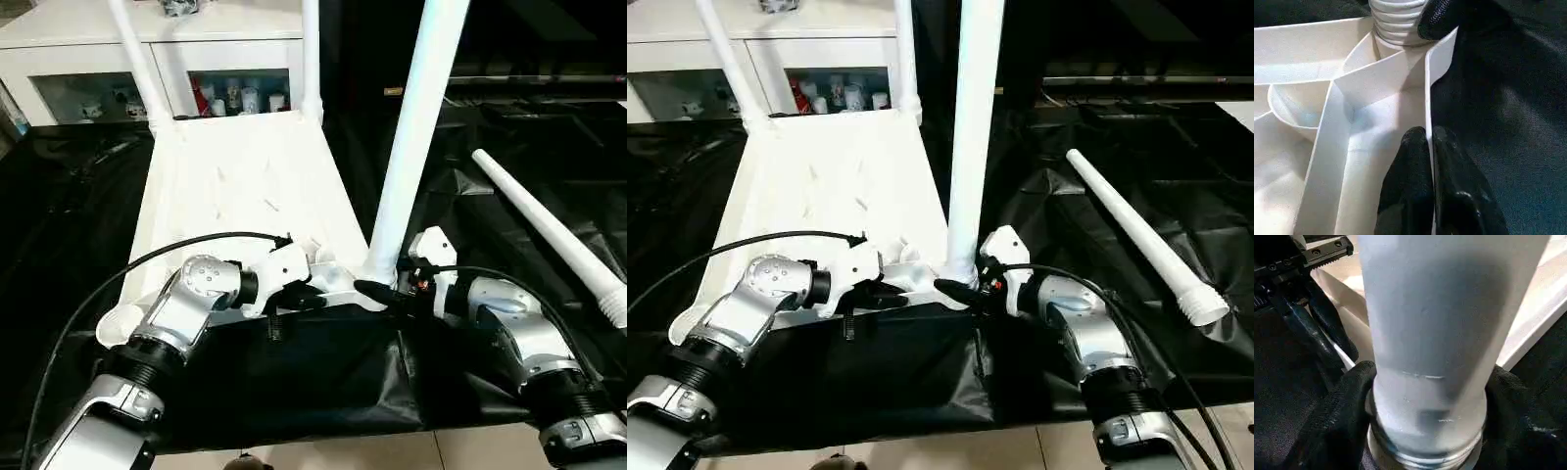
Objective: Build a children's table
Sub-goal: Rotate leg to tighten
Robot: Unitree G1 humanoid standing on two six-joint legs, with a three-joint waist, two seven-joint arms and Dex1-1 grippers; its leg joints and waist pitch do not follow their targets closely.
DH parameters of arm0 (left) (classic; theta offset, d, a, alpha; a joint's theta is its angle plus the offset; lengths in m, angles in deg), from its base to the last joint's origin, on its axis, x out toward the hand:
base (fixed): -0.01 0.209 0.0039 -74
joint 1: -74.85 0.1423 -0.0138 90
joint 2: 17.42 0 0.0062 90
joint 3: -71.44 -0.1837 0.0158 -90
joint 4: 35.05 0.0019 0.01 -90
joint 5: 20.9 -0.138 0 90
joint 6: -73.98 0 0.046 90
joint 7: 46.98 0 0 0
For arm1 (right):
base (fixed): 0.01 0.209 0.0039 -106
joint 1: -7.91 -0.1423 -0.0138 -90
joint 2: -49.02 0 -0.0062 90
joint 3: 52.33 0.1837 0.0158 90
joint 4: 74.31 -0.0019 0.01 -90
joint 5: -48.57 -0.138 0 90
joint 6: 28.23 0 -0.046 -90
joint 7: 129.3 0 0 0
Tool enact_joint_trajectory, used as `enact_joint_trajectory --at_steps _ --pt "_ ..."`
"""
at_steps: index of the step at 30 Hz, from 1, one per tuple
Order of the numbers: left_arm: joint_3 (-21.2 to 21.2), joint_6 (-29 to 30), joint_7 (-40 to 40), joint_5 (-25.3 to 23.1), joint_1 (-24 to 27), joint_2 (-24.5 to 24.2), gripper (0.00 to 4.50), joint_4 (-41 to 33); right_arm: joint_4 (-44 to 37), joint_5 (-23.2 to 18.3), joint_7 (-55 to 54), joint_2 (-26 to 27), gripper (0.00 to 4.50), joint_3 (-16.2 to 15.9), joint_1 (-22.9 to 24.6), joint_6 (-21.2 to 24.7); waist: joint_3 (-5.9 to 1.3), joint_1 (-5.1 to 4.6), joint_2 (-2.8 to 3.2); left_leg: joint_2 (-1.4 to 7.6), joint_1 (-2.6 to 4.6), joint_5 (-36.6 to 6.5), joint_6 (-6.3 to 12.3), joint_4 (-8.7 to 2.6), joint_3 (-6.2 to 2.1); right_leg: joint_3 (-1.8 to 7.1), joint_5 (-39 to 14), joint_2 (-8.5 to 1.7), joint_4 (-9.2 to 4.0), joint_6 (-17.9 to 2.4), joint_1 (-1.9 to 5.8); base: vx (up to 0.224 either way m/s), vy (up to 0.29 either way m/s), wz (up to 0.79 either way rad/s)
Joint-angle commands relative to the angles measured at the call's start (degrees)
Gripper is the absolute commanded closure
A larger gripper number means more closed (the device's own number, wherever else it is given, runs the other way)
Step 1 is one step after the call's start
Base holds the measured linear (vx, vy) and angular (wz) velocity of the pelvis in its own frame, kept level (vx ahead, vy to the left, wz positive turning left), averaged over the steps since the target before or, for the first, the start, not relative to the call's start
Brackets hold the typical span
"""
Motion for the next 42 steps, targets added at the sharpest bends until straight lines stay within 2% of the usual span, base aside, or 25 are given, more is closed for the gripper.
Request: enact_joint_trajectory --at_steps 1,5,7,9,11,12,13,14,16,17,18,20,21,22,25,27,28,32,33,35,37,40,41,42 --pt "-0.03 -0.22 -0.53 1.52 0.53 0.44 4.50 -0.72 0.83 -0.20 0.17 0.08 1.74 0.23 -0.77 0.23 -3.76 0.11 -1.07 1.52 0.73 -9.08 4.55 -3.43 -0.22 2.77 -7.43 -3.28 -3.70 -12.65 3.13 0.000 0.000 0.00" --pt "0.04 0.10 -0.34 1.50 0.48 0.46 4.50 -0.64 1.14 -0.02 0.10 0.41 1.75 0.18 -0.78 0.24 -3.75 0.10 -1.01 1.55 0.77 -9.21 4.52 -3.44 -0.22 2.76 -7.68 -3.29 -3.74 -12.72 3.11 0.000 0.000 0.00" --pt "0.21 0.39 1.22 0.86 0.19 0.69 4.50 0.02 2.22 0.42 -2.13 1.26 1.75 0.52 -1.16 0.79 -3.76 0.04 -0.94 1.51 0.74 -8.96 4.40 -3.41 -0.23 2.78 -7.11 -3.29 -3.66 -12.90 3.10 0.000 0.000 0.00" --pt "0.33 0.11 3.33 -0.01 -0.46 1.24 4.50 1.50 4.51 1.46 -6.79 2.59 1.75 1.35 -2.07 0.54 -3.60 -0.21 -0.94 1.43 0.74 -9.95 3.91 -3.51 -0.21 2.76 -8.89 -3.30 -3.90 -12.65 3.02 0.000 0.000 0.00" --pt "0.25 0.63 8.13 -2.14 -2.31 2.68 4.50 5.06 9.79 2.69 -17.65 5.89 1.76 3.86 -4.25 0.07 -3.37 -0.63 -0.83 1.31 0.91 -12.01 2.56 -3.78 -0.25 2.75 -12.77 -3.32 -4.44 -11.84 2.87 0.000 0.000 0.00" --pt "0.83 1.76 13.37 -3.13 -4.58 5.14 4.50 8.89 14.29 2.96 -27.35 9.01 1.76 6.10 -6.35 0.58 -3.31 -0.98 -0.64 1.16 1.10 -13.66 1.27 -3.92 -0.37 2.73 -16.05 -3.42 -4.72 -11.06 2.81 0.000 0.000 0.00" --pt "1.02 2.14 14.74 -3.31 -5.17 5.80 4.50 9.81 15.28 2.98 -29.48 9.72 1.76 6.56 -6.85 0.73 -3.13 -1.62 -0.64 1.07 1.34 -15.20 -0.13 -4.08 -0.41 2.74 -18.98 -3.37 -5.11 -10.54 2.47 -0.052 -0.008 -0.02" --pt "1.69 3.43 18.26 -3.47 -6.75 7.61 4.50 11.99 17.54 3.16 -34.45 11.29 1.76 7.42 -8.05 1.07 -3.19 -1.65 -0.65 1.08 1.31 -15.78 -0.60 -4.12 -0.61 2.60 -20.22 -3.42 -5.14 -9.97 2.72 -0.053 -0.002 -0.02" --pt "3.28 5.97 25.90 -3.50 -10.44 11.36 4.50 16.64 21.54 3.63 -42.82 13.96 1.76 8.43 -10.81 1.85 -3.09 -1.69 -0.75 1.05 1.71 -17.14 -0.73 -4.10 -0.50 2.67 -22.69 -3.47 -5.77 -8.97 2.28 -0.026 -0.001 -0.01" --pt "3.52 6.26 26.79 -3.44 -10.84 11.76 4.50 17.14 21.92 3.68 -43.56 14.20 1.76 8.48 -11.12 1.92 -3.05 -1.71 -0.73 0.94 1.73 -17.32 -0.79 -4.05 -0.43 2.69 -23.04 -3.42 -5.84 -8.94 2.18 0.000 0.000 0.00" --pt "4.25 7.07 29.78 -3.24 -12.24 13.13 4.50 18.84 23.29 3.86 -45.87 15.00 1.76 8.58 -12.33 2.06 -3.24 -1.58 -0.88 0.93 1.54 -16.63 -0.55 -4.08 -0.55 2.62 -22.22 -3.46 -5.81 -8.86 2.54 0.000 0.000 0.00" --pt "4.56 7.42 32.44 -3.22 -13.68 14.59 4.50 20.40 24.93 3.97 -47.81 15.89 1.76 8.58 -14.00 1.61 -3.40 -1.36 -0.96 1.04 1.33 -15.37 0.06 -4.03 -0.52 2.70 -19.20 -3.42 -5.53 -9.13 2.55 0.000 0.000 0.00" --pt "4.56 7.42 32.44 -3.22 -13.68 14.59 4.50 20.40 24.93 3.97 -47.81 15.89 1.76 8.58 -14.00 1.61 -3.65 -1.10 -0.96 1.03 1.35 -14.13 0.59 -3.89 -0.45 2.70 -16.54 -3.39 -5.26 -9.58 2.64 0.000 0.000 0.00" --pt "4.45 6.81 32.96 -3.58 -14.38 15.17 4.50 21.53 26.37 4.07 -48.23 16.39 1.76 8.96 -15.14 0.59 -3.80 -1.12 -0.96 1.01 0.85 -11.98 1.43 -3.74 -0.44 2.71 -12.69 -3.42 -4.72 -10.49 2.94 0.000 0.000 0.00" --pt "3.89 4.71 31.22 -4.16 -14.64 15.19 4.50 22.78 27.93 3.46 -46.54 16.64 1.76 10.35 -16.45 -1.82 -3.95 -0.93 -1.07 0.94 0.61 -9.41 3.10 -3.43 -0.32 2.62 -7.75 -3.39 -4.23 -11.96 3.19 0.000 0.000 0.00" --pt "3.48 3.55 29.28 -4.15 -14.02 14.54 4.50 22.37 27.84 2.54 -45.25 16.41 1.76 11.20 -16.66 -3.33 -3.85 -0.82 -1.12 0.94 0.64 -9.63 3.69 -3.43 -0.26 2.58 -7.94 -3.45 -4.30 -12.25 3.27 0.000 0.000 0.00" --pt "3.25 2.99 28.14 -4.07 -13.45 13.88 4.50 21.83 27.53 1.99 -44.15 16.00 1.20 11.43 -16.68 -4.30 -3.83 -0.80 -1.08 0.99 0.67 -9.73 3.85 -3.46 -0.26 2.59 -8.37 -3.49 -4.32 -12.37 3.26 0.000 0.000 0.00" --pt "2.56 0.39 24.48 -3.72 -10.94 11.09 4.50 18.86 24.48 1.16 -38.94 13.77 1.00 10.85 -15.95 -4.86 -3.67 -0.93 -1.13 1.14 0.76 -11.87 3.90 -3.65 -0.32 2.54 -11.86 -3.51 -4.63 -11.76 3.23 0.000 0.000 0.00" --pt "2.56 0.32 24.42 -3.70 -10.90 11.04 4.50 18.82 24.41 1.15 -38.83 13.72 0.80 10.82 -15.93 -4.86 -3.67 -0.93 -1.13 1.14 0.76 -11.87 3.90 -3.65 -0.32 2.54 -11.86 -3.51 -4.63 -11.76 3.23 0.000 0.000 0.00" --pt "2.33 -0.84 21.45 -2.89 -9.55 9.80 4.50 16.93 22.17 1.10 -34.04 12.19 0.61 9.66 -15.15 -4.01 -3.62 -0.90 -1.22 1.26 0.69 -11.66 3.78 -3.74 -0.35 2.55 -12.25 -3.54 -4.58 -11.82 3.23 0.000 0.000 0.00" --pt "1.90 -1.73 19.11 -2.61 -8.39 8.46 4.50 15.33 19.29 0.92 -28.81 10.42 0.51 8.36 -13.81 -2.61 -3.54 -0.83 -1.05 1.35 0.79 -12.00 3.80 -3.73 -0.31 2.60 -12.29 -3.47 -4.61 -11.68 3.10 0.000 0.000 0.00" --pt "1.54 -3.10 16.50 -2.53 -7.18 6.60 4.50 13.83 14.31 1.31 -19.71 6.87 0.51 5.41 -10.77 -1.46 -3.49 -0.61 -1.21 1.39 0.71 -12.50 4.12 -3.77 -0.30 2.62 -12.43 -3.32 -4.67 -10.84 3.21 0.000 0.000 0.00" --pt "1.53 -3.14 15.54 -2.27 -6.79 6.13 4.50 13.19 12.23 1.05 -16.36 5.67 0.51 4.29 -9.45 -1.17 -3.60 -0.47 -0.84 1.44 0.79 -12.32 3.96 -3.71 -0.37 2.68 -12.30 -3.47 -4.58 -10.84 3.15 0.000 0.000 0.00" --pt "1.41 -3.40 14.32 -1.97 -6.35 5.55 4.50 12.41 9.88 0.63 -13.07 4.36 0.51 3.14 -8.00 -0.58 -3.56 -0.41 -1.08 1.42 0.75 -12.25 3.99 -3.70 -0.29 2.68 -12.09 -3.38 -4.61 -10.81 3.17 0.000 0.000 0.00"
